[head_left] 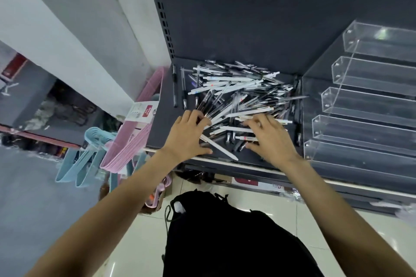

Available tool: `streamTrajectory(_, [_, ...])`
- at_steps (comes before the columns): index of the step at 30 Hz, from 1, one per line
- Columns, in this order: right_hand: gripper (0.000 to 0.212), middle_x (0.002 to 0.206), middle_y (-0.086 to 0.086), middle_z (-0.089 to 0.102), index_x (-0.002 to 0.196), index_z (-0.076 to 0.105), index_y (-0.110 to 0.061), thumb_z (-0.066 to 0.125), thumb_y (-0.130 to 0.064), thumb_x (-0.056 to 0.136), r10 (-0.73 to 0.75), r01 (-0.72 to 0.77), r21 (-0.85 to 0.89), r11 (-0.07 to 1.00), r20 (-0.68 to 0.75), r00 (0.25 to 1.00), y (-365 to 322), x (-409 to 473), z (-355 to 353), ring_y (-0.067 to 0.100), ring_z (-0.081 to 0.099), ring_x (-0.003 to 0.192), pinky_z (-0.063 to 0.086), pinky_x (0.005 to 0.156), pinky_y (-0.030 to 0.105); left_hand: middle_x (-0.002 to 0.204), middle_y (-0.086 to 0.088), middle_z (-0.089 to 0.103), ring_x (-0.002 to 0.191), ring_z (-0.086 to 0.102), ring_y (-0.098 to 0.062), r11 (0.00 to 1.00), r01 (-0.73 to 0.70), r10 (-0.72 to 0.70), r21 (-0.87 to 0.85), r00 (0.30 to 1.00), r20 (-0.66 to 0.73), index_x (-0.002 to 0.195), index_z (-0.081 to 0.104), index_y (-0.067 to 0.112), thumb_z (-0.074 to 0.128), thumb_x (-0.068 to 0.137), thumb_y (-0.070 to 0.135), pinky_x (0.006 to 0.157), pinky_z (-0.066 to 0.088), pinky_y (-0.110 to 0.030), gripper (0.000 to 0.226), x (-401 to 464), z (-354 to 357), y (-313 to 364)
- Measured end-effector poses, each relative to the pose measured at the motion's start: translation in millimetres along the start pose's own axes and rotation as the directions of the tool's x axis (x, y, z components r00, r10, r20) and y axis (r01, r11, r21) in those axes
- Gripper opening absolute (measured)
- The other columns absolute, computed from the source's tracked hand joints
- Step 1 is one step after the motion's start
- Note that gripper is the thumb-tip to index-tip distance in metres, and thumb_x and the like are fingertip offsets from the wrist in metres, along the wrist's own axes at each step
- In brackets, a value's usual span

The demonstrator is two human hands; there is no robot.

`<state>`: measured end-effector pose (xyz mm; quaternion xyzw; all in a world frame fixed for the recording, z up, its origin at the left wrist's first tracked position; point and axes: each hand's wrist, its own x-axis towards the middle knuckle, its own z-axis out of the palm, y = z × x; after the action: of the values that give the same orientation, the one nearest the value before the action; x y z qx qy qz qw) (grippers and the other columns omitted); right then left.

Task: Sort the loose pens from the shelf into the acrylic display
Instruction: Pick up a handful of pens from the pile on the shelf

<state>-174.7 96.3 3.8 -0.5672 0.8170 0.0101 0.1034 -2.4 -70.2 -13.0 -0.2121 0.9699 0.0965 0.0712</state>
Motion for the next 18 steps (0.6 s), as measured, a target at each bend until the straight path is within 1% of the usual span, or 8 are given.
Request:
streamTrajectory(3, [0.059,0.126,0.002,0.049,0.133,0.045,-0.021,0.071,-0.033,0.081,0.06,-0.059,-0.014,0.998,0.065,0.996,-1.7,-7.6,3.4,0.024,0.049,0.114,0.046,0.091,0.035,0.127,0.001,0.05,0.12,0.042,-0.019,0.997,-0.083,0.082,0.009,0.996,0.027,0.125,0.049,0.022,0.068,0.076,0.056,0.102,0.034,-0.034,0.063,5.5,1.4,4.5])
streamTrajectory(5, [0.057,0.125,0.003,0.052,0.131,0.047,-0.02,0.072,-0.028,0.081,0.092,-0.092,-0.011,0.996,0.067,0.993,-1.4,-9.3,5.3,0.025,0.052,0.113,0.049,0.087,0.036,0.12,0.004,0.058,0.114,0.05,-0.016,0.994,-0.109,0.108,0.01,0.993,0.045,0.123,0.049,0.022,0.068,0.078,0.053,0.094,0.04,-0.029,0.058,10.2,0.0,5.4])
streamTrajectory(7, [0.052,0.121,0.002,0.056,0.129,0.048,-0.02,0.07,-0.025,0.082,0.094,-0.092,-0.032,0.995,0.06,0.994,-1.1,-8.4,5.1,0.023,0.056,0.11,0.052,0.081,0.035,0.114,0.005,0.064,0.108,0.054,-0.015,0.994,-0.113,0.113,0.005,0.991,0.071,0.122,0.049,0.021,0.068,0.081,0.048,0.087,0.044,-0.028,0.053,14.1,-2.2,5.7])
streamTrajectory(9, [0.046,0.118,0.001,0.058,0.126,0.047,-0.018,0.066,-0.024,0.086,0.075,-0.07,-0.073,0.995,0.06,0.995,-0.9,-5.7,2.5,0.021,0.059,0.104,0.053,0.072,0.033,0.111,0.003,0.066,0.106,0.056,-0.016,0.993,-0.118,0.116,0.014,0.989,0.095,0.121,0.05,0.019,0.068,0.083,0.044,0.084,0.045,-0.028,0.049,17.7,-4.2,6.1])
streamTrajectory(11, [0.045,0.116,0.001,0.058,0.126,0.044,-0.017,0.065,-0.019,0.086,0.054,-0.044,-0.125,0.991,0.083,0.995,0.7,-2.0,1.5,0.022,0.063,0.095,0.049,0.062,0.031,0.111,0.0,0.066,0.107,0.056,-0.018,0.993,-0.115,0.111,0.025,0.986,0.124,0.122,0.05,0.016,0.067,0.085,0.041,0.083,0.046,-0.029,0.048,19.9,-6.5,8.1])
streamTrajectory(14, [0.055,0.104,0.001,0.061,0.121,0.044,-0.015,0.071,-0.003,0.074,-0.01,0.028,-0.216,0.976,0.083,0.996,8.4,3.0,5.9,0.021,0.064,0.076,0.041,0.047,0.028,0.11,-0.005,0.065,0.103,0.06,-0.022,0.992,-0.109,0.095,0.07,0.981,0.171,0.12,0.05,0.011,0.064,0.089,0.036,0.081,0.049,-0.033,0.042,21.0,-9.4,11.3])
streamTrajectory(16, [0.06,0.089,0.001,0.061,0.111,0.05,-0.012,0.075,0.006,0.06,-0.048,0.065,-0.262,0.963,0.073,0.996,14.2,5.6,8.7,0.02,0.061,0.06,0.039,0.038,0.026,0.111,-0.007,0.065,0.1,0.063,-0.025,0.992,-0.099,0.081,0.084,0.979,0.189,0.119,0.05,0.009,0.061,0.091,0.029,0.079,0.051,-0.036,0.036,20.3,-11.6,11.6])
streamTrajectory(18, [0.062,0.077,0.002,0.059,0.101,0.055,-0.01,0.079,0.009,0.047,-0.075,0.079,-0.299,0.951,0.025,0.997,18.3,7.4,10.8,0.02,0.057,0.051,0.032,0.032,0.021,0.112,-0.009,0.064,0.098,0.064,-0.028,0.99,-0.102,0.079,0.099,0.975,0.206,0.119,0.049,0.007,0.06,0.093,0.025,0.078,0.052,-0.037,0.034,19.2,-13.2,12.3])
